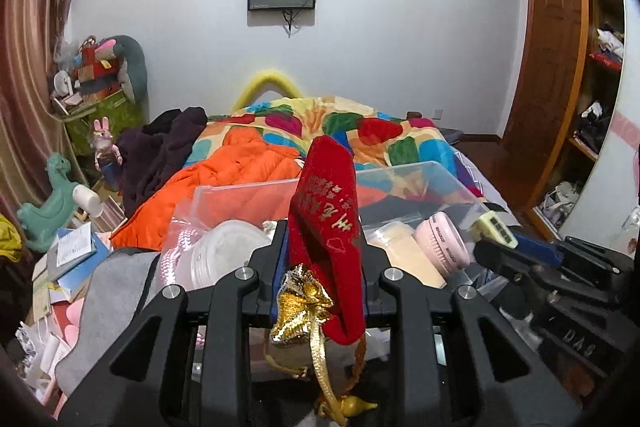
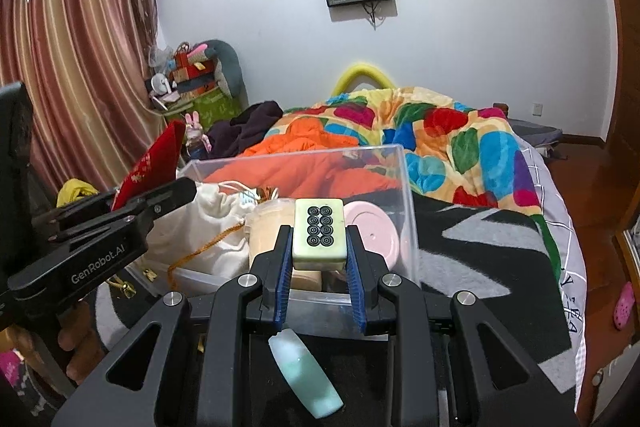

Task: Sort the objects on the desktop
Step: 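Carry the red pouch and dotted tile to the bin and open both tools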

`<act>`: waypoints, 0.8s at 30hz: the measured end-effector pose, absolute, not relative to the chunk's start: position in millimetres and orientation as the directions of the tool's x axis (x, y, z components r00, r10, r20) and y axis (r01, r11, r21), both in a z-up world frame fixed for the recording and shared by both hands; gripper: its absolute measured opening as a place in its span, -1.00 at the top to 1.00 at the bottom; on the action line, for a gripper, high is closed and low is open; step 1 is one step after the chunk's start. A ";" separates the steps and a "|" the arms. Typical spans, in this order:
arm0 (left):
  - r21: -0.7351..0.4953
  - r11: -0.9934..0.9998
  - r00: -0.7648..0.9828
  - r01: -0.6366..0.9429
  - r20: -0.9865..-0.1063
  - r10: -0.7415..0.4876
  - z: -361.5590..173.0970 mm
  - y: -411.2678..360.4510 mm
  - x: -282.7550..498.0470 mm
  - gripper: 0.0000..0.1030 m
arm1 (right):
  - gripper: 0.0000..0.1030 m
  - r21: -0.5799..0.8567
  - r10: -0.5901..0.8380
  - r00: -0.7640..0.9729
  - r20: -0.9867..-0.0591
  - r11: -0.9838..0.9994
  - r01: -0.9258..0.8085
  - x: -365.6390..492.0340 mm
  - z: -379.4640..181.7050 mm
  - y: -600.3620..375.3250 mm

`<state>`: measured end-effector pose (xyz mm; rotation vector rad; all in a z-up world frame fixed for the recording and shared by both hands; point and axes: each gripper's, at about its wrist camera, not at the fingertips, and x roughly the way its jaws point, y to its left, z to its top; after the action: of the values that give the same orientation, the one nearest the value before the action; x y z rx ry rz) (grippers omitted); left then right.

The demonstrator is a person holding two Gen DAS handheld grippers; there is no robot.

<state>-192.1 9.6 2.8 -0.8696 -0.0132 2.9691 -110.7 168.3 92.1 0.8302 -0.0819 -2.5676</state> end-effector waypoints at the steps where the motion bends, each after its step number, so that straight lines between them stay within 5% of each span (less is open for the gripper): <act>1: -0.014 -0.999 -0.841 -0.043 -0.539 0.044 1.8 11.3 -192.7 0.46 | 0.56 0.184 -0.424 -0.720 -0.549 -0.902 0.391 -111.4 90.0 166.3; 9: 0.099 -0.995 -0.822 -0.010 -0.567 -0.049 -7.6 28.0 -203.9 0.39 | 0.56 0.119 -0.388 -0.726 -0.568 -0.911 0.394 -112.4 84.2 152.4; 11: 0.124 -0.992 -0.817 -0.027 -0.575 -0.049 -9.4 35.6 -203.2 -0.02 | 0.56 0.113 -0.386 -0.726 -0.569 -0.911 0.396 -111.4 84.3 151.0; 14: 0.145 -0.989 -0.815 -0.033 -0.576 -0.057 -12.8 42.2 -200.8 -0.11 | 0.53 0.090 -0.363 -0.739 -0.567 -0.919 0.383 -109.3 84.2 152.5; 24: 0.022 -0.997 -0.803 -0.077 -0.593 0.049 -2.7 27.9 -189.6 -0.29 | 0.50 0.111 -0.383 -0.744 -0.547 -0.915 0.389 -101.5 90.7 158.8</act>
<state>-189.6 27.9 -2.7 -0.9591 0.0693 2.9211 -101.5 158.8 90.7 0.8133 0.0136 -2.6014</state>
